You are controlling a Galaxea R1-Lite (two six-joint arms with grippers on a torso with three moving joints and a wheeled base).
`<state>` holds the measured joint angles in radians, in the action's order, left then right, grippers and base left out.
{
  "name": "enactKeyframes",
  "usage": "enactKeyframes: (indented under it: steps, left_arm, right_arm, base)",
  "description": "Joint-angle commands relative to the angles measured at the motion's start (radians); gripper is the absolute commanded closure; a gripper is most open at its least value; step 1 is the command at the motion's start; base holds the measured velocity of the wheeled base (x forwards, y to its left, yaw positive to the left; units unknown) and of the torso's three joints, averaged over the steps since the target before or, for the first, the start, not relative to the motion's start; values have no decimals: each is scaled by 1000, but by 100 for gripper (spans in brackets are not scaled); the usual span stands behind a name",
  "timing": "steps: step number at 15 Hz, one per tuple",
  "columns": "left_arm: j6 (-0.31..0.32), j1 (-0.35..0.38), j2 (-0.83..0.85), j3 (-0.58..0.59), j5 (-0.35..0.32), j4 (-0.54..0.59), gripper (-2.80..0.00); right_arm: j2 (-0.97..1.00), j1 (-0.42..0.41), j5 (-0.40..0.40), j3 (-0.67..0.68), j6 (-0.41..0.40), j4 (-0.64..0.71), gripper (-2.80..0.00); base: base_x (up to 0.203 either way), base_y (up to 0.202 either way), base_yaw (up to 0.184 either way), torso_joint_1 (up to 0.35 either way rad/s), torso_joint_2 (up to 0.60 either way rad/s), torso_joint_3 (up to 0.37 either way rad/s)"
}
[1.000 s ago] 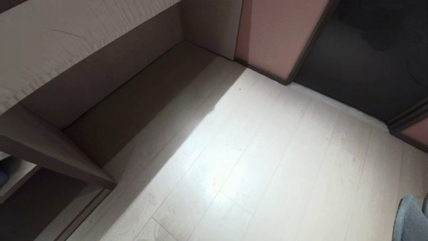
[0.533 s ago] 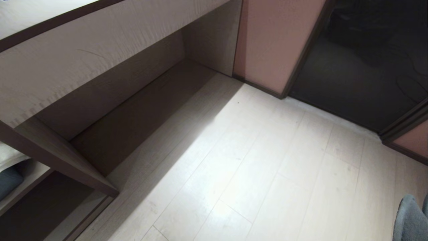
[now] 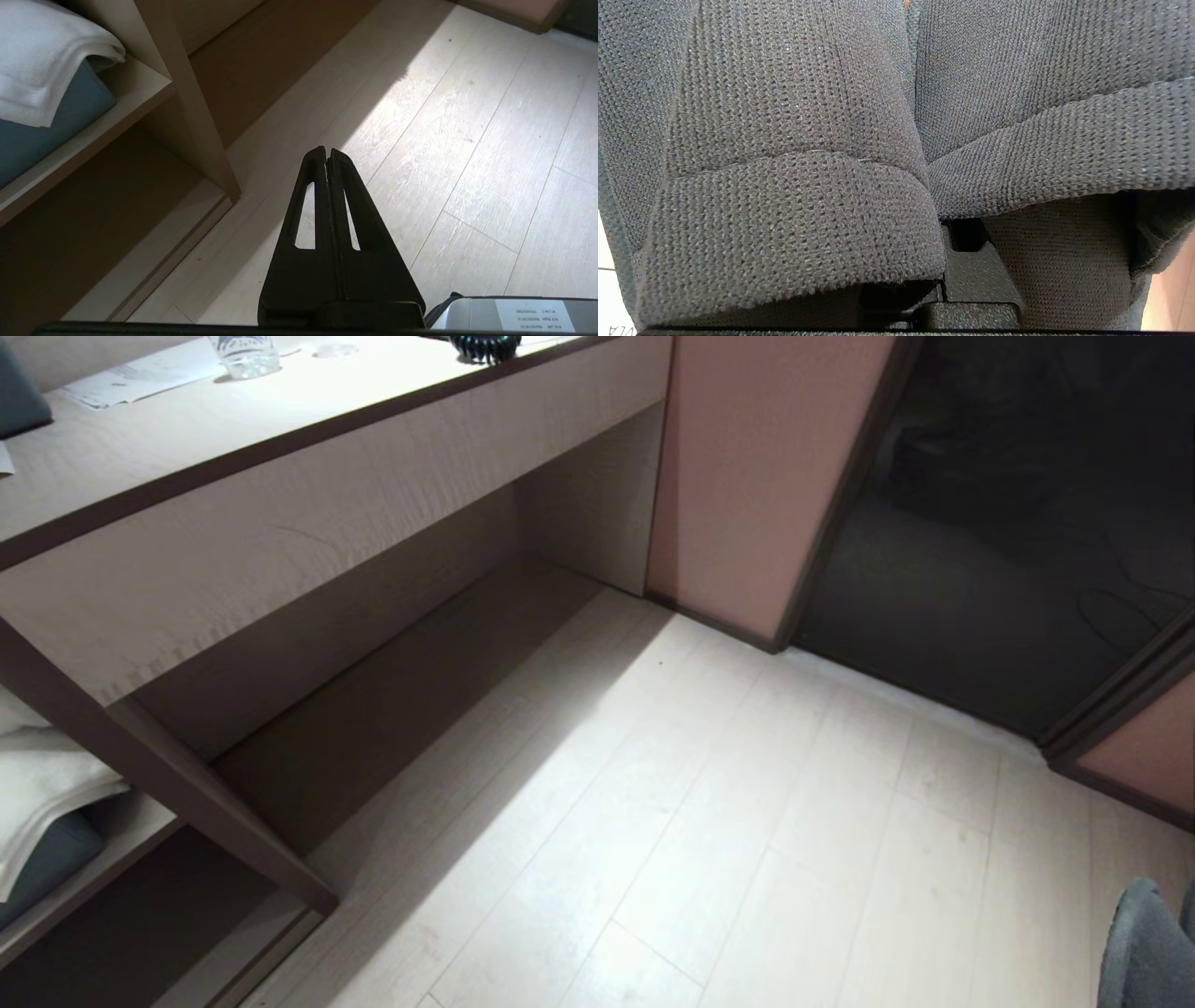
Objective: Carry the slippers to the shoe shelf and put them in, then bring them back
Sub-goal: Place the slippers into the shoe cabinet
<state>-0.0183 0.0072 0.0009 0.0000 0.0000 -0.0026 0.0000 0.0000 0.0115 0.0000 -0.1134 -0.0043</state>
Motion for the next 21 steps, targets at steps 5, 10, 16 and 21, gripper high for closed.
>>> enactKeyframes:
  steps: [5,10,16,21]
  left_arm:
    - [-2,0,1,0,0,0,0]
    - [-2,0,1,0,0,0,0]
    - [-2,0,1,0,1,0,0]
    - [-2,0,1,0,2,0,0]
  right_arm:
    - [2,0,1,0,-2,0,0]
    - [2,0,1,0,-2,0,0]
    - [2,0,1,0,-2,0,0]
    - [2,0,1,0,4,0,0]
  base:
    - [0,0,0,0,0,200]
    - [0,0,0,3,2,200]
    - [0,0,0,3,6,202]
    - [0,0,0,2,-2,205]
